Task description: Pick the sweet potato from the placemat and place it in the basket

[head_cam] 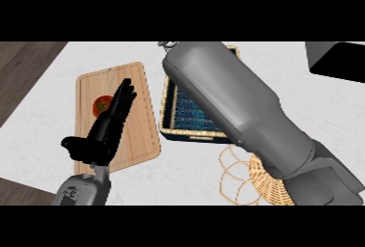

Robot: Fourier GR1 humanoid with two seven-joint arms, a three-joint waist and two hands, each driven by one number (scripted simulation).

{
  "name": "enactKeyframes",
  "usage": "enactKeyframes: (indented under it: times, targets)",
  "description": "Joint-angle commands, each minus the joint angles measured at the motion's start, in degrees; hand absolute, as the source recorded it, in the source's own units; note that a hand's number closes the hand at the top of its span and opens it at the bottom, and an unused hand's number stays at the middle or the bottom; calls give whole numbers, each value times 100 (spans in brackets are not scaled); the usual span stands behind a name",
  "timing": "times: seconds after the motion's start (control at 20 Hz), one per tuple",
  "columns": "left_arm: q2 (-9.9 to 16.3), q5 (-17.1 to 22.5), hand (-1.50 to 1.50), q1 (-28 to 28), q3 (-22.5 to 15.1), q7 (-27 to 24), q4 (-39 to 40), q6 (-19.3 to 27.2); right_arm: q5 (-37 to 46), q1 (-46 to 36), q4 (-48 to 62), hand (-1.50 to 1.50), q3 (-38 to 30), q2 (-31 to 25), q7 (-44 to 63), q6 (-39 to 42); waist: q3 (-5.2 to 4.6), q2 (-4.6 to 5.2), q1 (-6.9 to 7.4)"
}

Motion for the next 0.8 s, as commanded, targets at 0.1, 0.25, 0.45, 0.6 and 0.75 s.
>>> enactKeyframes:
  times: [0.1, 0.25, 0.45, 0.6, 0.75]
  targets:
    - [38, -11, 0, 47, 91, 60, 53, 60, -54, -87, 342, 150, -6, 70, 1437, -546, 17, -13, -195]
    - [114, 39, 0, -16, 232, 36, -3, 59, -86, -213, 508, 150, 13, 70, 1437, -530, 16, -30, -243]
    - [18, 7, 0, 175, 136, -160, 43, 72, -285, -57, 672, 150, 165, 70, 1437, -534, 16, -37, -269]
    - [-51, -81, 0, 37, 111, -83, 98, 185, -500, -68, 754, 150, 285, 70, 1437, -513, 25, -28, -367]
    - [144, -19, 0, 0, 334, -110, 137, 122, -662, 115, 814, 150, 527, 70, 1437, -525, 25, -27, -393]
